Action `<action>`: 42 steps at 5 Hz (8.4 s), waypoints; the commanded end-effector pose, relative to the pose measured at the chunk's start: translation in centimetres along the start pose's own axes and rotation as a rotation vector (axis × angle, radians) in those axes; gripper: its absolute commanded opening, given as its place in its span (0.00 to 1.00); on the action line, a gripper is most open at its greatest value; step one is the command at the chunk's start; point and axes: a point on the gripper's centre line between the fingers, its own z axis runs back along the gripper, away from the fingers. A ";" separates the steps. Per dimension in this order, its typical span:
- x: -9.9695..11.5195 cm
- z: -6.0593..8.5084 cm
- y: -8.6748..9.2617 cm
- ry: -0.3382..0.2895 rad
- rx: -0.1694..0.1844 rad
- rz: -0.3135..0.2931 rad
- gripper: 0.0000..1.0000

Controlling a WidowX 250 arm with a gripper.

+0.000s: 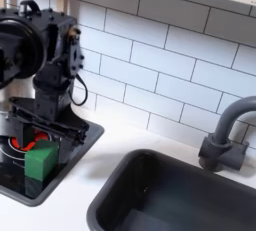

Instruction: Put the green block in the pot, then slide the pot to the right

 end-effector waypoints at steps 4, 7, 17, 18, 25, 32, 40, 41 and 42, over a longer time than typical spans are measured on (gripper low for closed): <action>0.2 -3.5 0.7 0.090 -0.055 -0.016 1.00; -0.3 -3.3 0.7 0.073 -0.074 -0.037 0.00; 2.5 5.4 5.3 -0.215 -0.035 0.015 0.00; 3.2 5.2 6.5 -0.237 -0.014 0.022 0.00; 7.3 2.9 9.6 -0.301 0.016 0.030 0.00; 6.3 -0.3 7.5 -0.218 -0.006 -0.023 1.00; 3.5 -0.2 2.2 -0.183 -0.077 -0.125 1.00; 3.1 0.1 1.3 -0.185 -0.081 -0.139 1.00; 2.7 0.4 0.4 -0.190 -0.084 -0.154 1.00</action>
